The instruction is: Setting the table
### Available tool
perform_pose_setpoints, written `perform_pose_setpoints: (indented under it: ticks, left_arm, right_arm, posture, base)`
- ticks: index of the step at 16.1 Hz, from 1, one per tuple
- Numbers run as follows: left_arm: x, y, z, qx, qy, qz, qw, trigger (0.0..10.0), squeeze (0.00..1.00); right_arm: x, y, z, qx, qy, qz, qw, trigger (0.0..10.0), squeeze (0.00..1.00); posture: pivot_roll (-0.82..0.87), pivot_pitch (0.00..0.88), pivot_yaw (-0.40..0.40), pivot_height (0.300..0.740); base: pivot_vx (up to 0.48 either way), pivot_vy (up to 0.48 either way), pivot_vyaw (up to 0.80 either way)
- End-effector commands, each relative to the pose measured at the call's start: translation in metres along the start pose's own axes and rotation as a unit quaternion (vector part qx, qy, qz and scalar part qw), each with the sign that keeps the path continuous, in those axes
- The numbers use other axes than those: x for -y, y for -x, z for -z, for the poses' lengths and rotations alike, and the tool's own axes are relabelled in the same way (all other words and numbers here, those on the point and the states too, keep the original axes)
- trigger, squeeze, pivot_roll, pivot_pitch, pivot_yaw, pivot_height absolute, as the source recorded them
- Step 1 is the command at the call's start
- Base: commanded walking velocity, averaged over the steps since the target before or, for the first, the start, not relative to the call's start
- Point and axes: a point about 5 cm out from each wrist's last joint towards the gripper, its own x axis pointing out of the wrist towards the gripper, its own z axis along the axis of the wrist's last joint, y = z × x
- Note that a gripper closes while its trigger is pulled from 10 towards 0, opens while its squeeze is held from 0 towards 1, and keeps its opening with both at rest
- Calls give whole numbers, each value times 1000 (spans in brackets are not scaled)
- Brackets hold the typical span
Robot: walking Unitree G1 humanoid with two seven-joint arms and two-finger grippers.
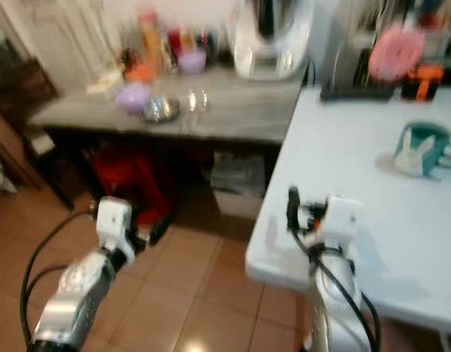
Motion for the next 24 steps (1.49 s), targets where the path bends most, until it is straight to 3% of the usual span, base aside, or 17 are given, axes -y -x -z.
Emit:
perform_pose_setpoints:
  ticks: [1,9,12,24]
  left_arm:
    - [-6,-1,-6,8,-15,-8,1000,10000,0]
    - [0,-1,-9,19,-18,30,999,10000,0]
    - [2,-2,-8,21,-15,34,999,10000,0]
    - [6,-4,-7,20,-12,42,999,10000,0]
  right_arm:
    - [-4,0,3,-5,-6,-4,1000,10000,0]
    - [-1,0,2,-2,-7,3,1000,10000,0]
    - [0,0,1,-1,-6,4,1000,10000,0]
    - [0,0,0,2,-3,8,1000,10000,0]
  posture:
    - [-131,0,179,740]
    - [-137,0,179,740]
    - [-139,0,179,740]
    - [-147,0,182,740]
  base:
    - [0,0,0]
    - [0,0,-56]
    - [0,-424,-533]
    - [0,-480,0]
